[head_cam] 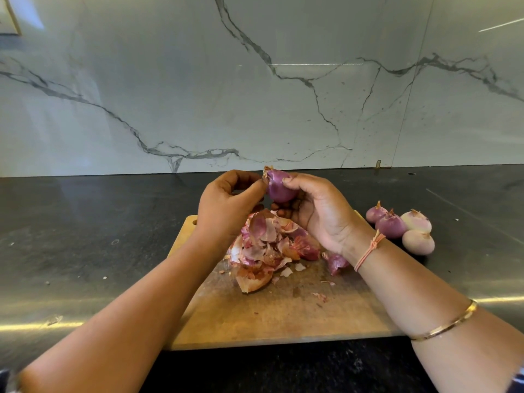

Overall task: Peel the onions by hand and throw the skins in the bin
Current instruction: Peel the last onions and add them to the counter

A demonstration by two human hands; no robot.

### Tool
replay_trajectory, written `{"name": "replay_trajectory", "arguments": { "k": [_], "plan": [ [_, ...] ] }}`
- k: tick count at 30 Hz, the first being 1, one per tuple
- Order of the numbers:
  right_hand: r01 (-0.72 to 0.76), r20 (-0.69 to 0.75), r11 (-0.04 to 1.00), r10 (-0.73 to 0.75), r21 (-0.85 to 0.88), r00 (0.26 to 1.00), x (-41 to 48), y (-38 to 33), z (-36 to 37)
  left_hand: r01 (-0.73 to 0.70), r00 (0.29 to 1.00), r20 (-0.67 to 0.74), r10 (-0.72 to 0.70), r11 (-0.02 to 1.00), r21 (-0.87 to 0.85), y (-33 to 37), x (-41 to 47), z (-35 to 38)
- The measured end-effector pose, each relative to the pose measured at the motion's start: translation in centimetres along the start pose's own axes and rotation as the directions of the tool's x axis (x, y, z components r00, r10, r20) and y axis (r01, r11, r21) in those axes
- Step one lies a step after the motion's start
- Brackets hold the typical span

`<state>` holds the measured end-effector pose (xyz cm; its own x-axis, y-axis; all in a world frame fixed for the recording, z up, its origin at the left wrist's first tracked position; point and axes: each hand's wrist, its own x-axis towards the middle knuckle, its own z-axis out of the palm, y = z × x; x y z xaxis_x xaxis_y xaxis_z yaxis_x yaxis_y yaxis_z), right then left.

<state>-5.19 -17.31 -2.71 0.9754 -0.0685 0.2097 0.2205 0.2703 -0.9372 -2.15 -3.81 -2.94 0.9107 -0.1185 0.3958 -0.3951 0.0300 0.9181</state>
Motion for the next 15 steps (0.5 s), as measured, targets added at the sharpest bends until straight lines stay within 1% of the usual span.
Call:
{"name": "replay_trajectory", "arguments": {
  "k": [3,11,15],
  "plan": [
    [0.028,0.027,0.999,-0.027,-0.035,0.999,-0.15,0.08,0.18,0.001,1.000,0.001,-0.001,1.000,-0.001,-0.07,0.00,-0.01],
    [0.081,0.064,0.993,-0.076,-0.088,0.995,-0.30,0.10,0.34,0.121,0.992,0.066,-0.110,0.971,-0.204,-0.08,0.31,-0.10],
    [0.092,0.068,0.992,-0.086,-0.083,0.994,-0.34,0.09,0.33,0.148,0.987,0.104,-0.125,0.953,-0.266,-0.02,0.26,-0.15]
  ]
}}
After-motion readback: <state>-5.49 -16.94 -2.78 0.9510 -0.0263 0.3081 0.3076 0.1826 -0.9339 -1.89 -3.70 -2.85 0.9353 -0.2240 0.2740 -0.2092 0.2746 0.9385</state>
